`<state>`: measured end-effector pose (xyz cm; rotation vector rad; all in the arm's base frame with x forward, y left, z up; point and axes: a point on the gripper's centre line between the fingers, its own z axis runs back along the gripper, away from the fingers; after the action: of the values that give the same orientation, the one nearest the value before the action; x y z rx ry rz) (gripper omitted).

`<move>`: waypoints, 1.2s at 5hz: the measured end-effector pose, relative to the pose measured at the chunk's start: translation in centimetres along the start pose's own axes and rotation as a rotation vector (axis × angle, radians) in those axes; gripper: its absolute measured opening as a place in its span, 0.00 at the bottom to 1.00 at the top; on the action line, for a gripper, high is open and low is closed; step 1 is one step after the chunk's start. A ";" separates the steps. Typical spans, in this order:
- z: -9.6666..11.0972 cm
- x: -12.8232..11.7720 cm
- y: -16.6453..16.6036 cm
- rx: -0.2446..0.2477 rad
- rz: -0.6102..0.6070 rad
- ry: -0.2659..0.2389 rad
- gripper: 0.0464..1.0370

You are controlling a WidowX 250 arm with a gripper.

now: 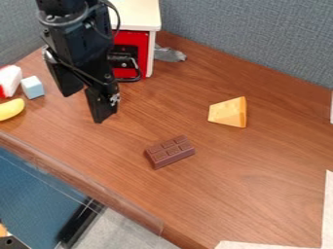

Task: Open the drawer

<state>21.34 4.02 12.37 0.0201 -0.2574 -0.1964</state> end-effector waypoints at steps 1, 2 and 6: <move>-0.5 -0.2 -0.1 -0.005 -0.005 0.011 0.96; -2.9 0.7 1.0 0.038 -0.071 -0.023 0.96; -7.2 5.8 5.8 0.079 -0.309 -0.098 0.96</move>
<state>29.75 8.58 7.11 0.1293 -0.3591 -0.4955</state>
